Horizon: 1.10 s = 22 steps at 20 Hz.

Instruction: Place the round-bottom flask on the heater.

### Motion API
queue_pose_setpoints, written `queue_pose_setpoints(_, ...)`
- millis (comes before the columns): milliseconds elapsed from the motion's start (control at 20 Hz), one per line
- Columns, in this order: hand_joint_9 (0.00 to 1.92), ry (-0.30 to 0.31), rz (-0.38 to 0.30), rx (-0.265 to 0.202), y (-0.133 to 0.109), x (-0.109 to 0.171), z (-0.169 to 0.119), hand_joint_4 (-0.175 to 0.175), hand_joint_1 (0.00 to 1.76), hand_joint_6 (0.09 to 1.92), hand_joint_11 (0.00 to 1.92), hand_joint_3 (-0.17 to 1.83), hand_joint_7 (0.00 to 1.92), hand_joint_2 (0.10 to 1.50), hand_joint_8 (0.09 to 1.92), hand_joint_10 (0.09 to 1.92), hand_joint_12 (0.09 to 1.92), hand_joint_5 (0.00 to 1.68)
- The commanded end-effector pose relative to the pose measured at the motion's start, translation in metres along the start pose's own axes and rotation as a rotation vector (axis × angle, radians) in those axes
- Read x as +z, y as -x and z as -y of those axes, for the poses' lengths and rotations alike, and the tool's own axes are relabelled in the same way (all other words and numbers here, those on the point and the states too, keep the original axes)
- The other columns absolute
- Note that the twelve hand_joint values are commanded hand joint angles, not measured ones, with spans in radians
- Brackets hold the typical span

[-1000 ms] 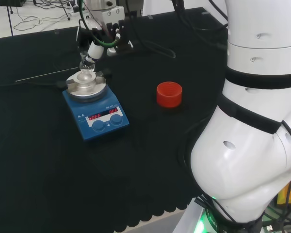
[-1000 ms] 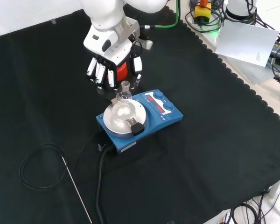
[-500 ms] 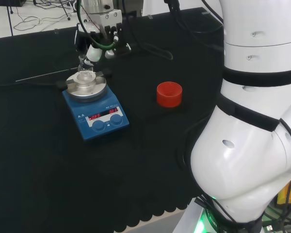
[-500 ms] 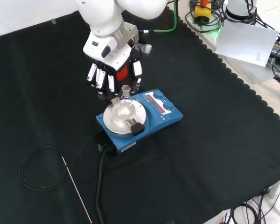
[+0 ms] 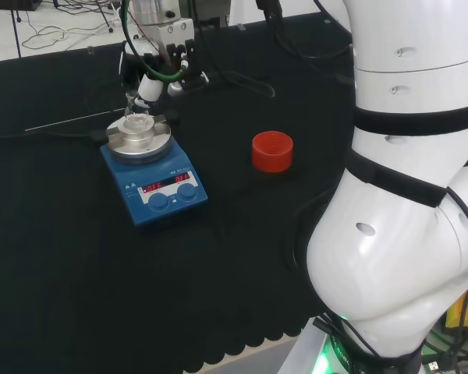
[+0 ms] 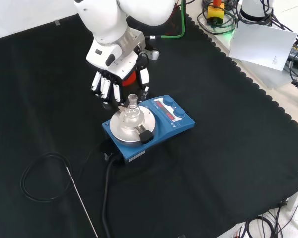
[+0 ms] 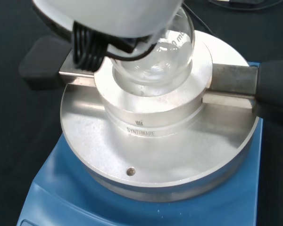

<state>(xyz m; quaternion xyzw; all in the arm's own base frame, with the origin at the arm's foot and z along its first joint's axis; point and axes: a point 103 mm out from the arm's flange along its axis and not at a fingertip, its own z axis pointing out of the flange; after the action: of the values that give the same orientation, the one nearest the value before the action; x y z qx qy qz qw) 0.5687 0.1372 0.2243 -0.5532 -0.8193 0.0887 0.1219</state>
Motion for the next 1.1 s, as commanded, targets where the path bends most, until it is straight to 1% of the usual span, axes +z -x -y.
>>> queue_pose_setpoints(50,0.80,-0.015,0.017,0.004,-0.0024,0.0016,-0.0021,0.175,1.12,0.86,0.42,0.86,0.59,0.58,0.65,0.52,1.32,1.23)
queue_pose_setpoints(250,0.80,-0.006,-0.015,0.004,-0.0032,0.0012,-0.0033,0.175,1.12,0.86,0.42,0.86,0.59,0.58,0.65,0.52,1.32,1.23)
queue_pose_setpoints(300,0.80,-0.007,-0.019,0.005,-0.0038,0.0017,-0.0035,0.175,1.11,0.86,0.42,0.83,0.59,0.60,0.65,0.52,1.32,1.22)
queue_pose_setpoints(650,0.77,-0.024,0.002,0.007,-0.0045,0.0057,-0.0046,0.175,1.08,0.77,0.39,0.42,0.55,0.82,0.66,0.54,1.34,1.17)
queue_pose_setpoints(800,0.76,-0.031,0.017,0.012,-0.0054,0.0065,-0.0054,0.175,1.07,0.76,0.38,0.35,0.54,0.86,0.66,0.55,1.34,1.16)
queue_pose_setpoints(1000,0.75,-0.029,0.026,0.020,-0.0060,0.0077,-0.0070,0.175,1.07,0.75,0.37,0.32,0.53,0.87,0.66,0.55,1.34,1.16)
queue_pose_setpoints(1100,0.75,-0.029,0.030,0.028,-0.0062,0.0078,-0.0080,0.032,0.96,0.67,0.37,0.40,0.53,0.79,0.66,0.55,1.34,1.15)
